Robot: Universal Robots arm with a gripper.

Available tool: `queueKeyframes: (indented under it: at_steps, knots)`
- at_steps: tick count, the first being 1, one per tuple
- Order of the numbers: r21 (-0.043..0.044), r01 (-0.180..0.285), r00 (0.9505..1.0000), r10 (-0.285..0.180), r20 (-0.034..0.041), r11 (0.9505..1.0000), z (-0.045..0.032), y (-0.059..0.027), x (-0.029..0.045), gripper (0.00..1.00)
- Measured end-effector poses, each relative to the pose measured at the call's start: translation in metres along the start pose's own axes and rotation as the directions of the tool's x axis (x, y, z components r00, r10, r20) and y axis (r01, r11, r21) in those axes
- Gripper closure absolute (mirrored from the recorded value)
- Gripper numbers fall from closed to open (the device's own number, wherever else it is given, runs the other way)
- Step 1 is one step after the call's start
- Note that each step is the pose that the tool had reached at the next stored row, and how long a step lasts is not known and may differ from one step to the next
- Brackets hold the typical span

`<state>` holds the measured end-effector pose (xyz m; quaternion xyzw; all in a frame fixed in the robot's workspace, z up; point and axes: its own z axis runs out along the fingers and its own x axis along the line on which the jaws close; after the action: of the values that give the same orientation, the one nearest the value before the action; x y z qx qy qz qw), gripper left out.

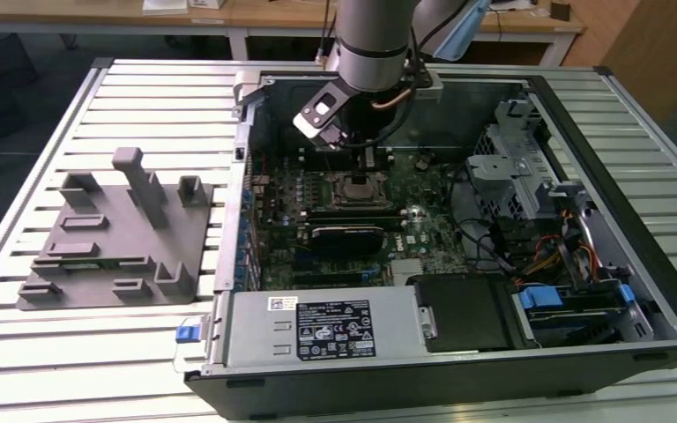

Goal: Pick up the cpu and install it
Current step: 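Close the cpu cover, then install the first cpu locking lever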

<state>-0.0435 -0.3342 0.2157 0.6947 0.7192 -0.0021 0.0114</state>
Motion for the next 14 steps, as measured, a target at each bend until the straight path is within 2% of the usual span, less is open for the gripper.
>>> queueKeyframes:
  at_steps: [9,12,14]
  knots:
    - [0.0002,0.000,1.0000,0.000,0.0003,1.0000,-0.0010,0.0014,-0.0001,0.89]
    - [0.0000,0.000,1.0000,0.000,0.0000,1.0000,-0.0066,0.0015,-0.0002,0.89]
    - [-0.0002,0.000,1.0000,0.000,0.0001,1.0000,-0.0137,0.0016,-0.0003,0.89]
